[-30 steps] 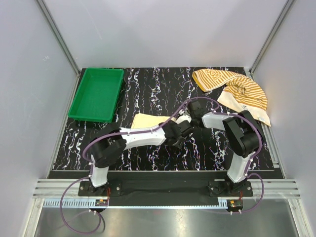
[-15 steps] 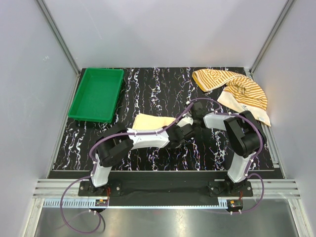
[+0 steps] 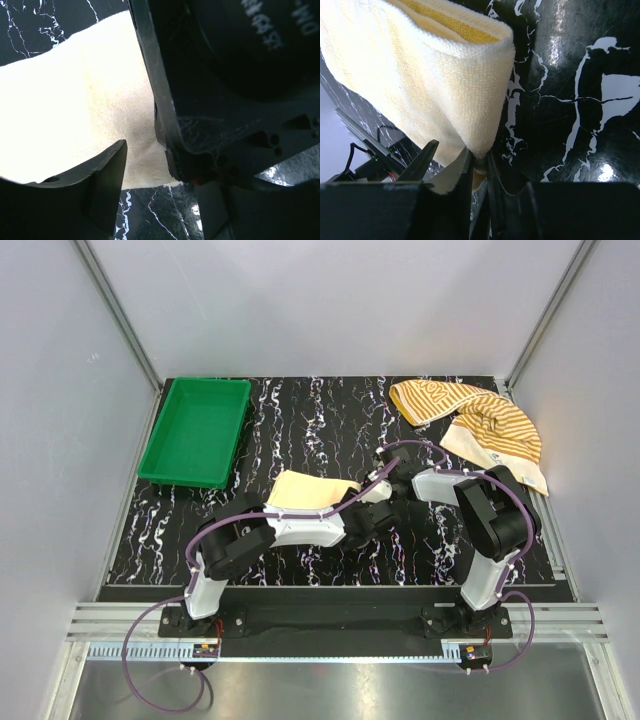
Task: Roll the towels
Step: Roll the towel
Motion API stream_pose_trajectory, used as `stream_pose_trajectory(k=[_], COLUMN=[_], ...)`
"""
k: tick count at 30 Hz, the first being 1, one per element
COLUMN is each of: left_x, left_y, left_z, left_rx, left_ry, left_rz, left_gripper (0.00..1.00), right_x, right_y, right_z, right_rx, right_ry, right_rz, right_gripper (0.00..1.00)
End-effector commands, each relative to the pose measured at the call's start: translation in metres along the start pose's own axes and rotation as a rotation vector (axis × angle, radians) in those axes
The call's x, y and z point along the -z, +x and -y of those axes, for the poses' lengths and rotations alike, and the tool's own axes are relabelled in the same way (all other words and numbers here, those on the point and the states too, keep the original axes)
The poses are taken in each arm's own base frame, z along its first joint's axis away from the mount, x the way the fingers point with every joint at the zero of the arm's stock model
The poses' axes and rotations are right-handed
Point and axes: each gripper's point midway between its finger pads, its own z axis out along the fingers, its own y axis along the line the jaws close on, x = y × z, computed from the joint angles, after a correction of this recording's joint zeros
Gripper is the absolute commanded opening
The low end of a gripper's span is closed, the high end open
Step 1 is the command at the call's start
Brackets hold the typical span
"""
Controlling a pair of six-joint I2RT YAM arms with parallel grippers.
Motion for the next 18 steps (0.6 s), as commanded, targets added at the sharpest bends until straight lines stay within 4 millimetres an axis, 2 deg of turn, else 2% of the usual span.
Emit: stream_pose_trajectory(k=[1, 4, 5, 6, 9, 10, 13, 15, 18], left_x=[-0.01, -0.008, -0.008, -0.007, -0.006, -0.006, -0.003, -0.002, 0.004], left_y=[0.012, 0.017, 0.024, 0.025, 0.035, 0.038, 0.046, 0.05, 0.045], left_z=[0.001, 0.003, 0.003, 0.005, 0.006, 0.005, 0.002, -0.001, 0.0], left_rx=[-0.016, 0.003, 0.002, 0.005, -0.007, -0.009, 0.001, 0.012, 0.028], left_ry=[-0.018, 0.0, 0.008, 0.017, 0.017, 0.014, 0.012, 0.015, 0.039], left_rz=[-0.013, -0.023, -0.035, -0.033, -0.05, -0.055, -0.067, -0.074, -0.065], left_gripper=[0.55, 0.43, 0.4, 0.33, 0.24, 0.15, 0.0, 0.0, 0.0], right_x=[0.004, 0.004, 0.004, 0.003, 0.002, 0.003, 0.003, 0.004, 0.007], right_y=[0.017, 0.015, 0.014, 0.013, 0.012, 0.012, 0.009, 0.009, 0.006], right_z=[0.015, 0.016, 0.016, 0.016, 0.015, 0.015, 0.014, 0.016, 0.017], right_rx=[0.02, 0.02, 0.019, 0.019, 0.015, 0.014, 0.015, 0.014, 0.018], right_ry=[0.08, 0.091, 0.093, 0.094, 0.098, 0.1, 0.106, 0.118, 0.135], right_rz=[-0.043, -0.042, -0.039, -0.038, -0.041, -0.041, -0.037, -0.036, -0.03], right_gripper=[0.23, 0.23, 0.23, 0.23, 0.23, 0.22, 0.22, 0.22, 0.24])
